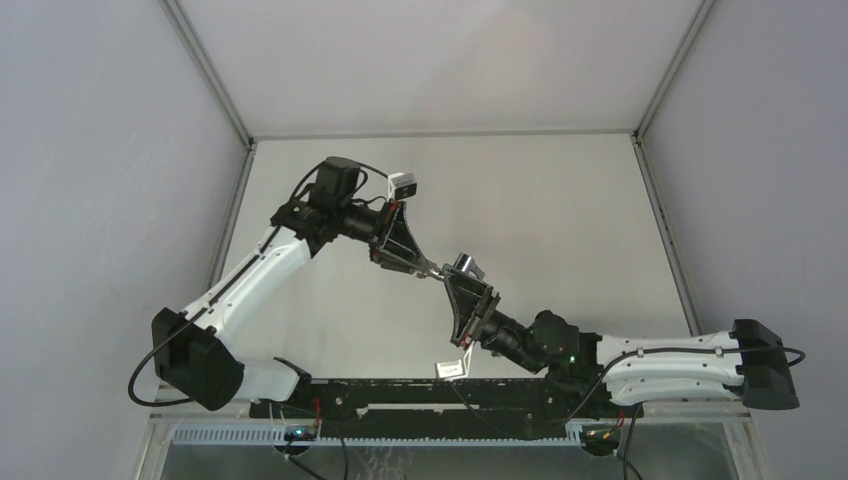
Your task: Install the water faucets
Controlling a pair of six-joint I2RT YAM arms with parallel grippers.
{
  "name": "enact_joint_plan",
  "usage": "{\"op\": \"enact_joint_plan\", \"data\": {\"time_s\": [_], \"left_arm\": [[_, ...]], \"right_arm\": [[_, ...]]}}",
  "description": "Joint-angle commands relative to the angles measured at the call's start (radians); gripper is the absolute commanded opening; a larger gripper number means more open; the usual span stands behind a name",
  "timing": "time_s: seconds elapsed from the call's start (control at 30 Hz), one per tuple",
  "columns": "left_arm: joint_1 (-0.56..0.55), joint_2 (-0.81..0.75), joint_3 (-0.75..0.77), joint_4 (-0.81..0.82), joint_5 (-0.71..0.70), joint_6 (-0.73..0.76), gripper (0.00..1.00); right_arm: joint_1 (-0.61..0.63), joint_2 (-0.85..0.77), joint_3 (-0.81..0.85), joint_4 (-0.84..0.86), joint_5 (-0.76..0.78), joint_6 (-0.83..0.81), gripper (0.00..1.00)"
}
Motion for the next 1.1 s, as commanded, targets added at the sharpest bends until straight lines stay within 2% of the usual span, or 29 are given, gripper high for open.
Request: {"op": "enact_joint_plan", "data": {"time_s": [0.0,0.4,1.07], "left_arm": [[-0.014,-0.030,0.014,0.005,0.032,-0.021,0.00],[-0.013,-0.034,0.023,0.006,0.013,-0.032,0.00],[-0.012,-0.053,0.023,0.063,-0.015,-0.012,0.00]], "right_arm": [[-0.009,0.031,0.051,0.102,-0.010,-0.055,0.00],[0.017,0.058,0.039,0.167,0.031,-0.054,0.00],[0.058,0.127,-0.038,0.357,0.053,0.224,0.00]]}}
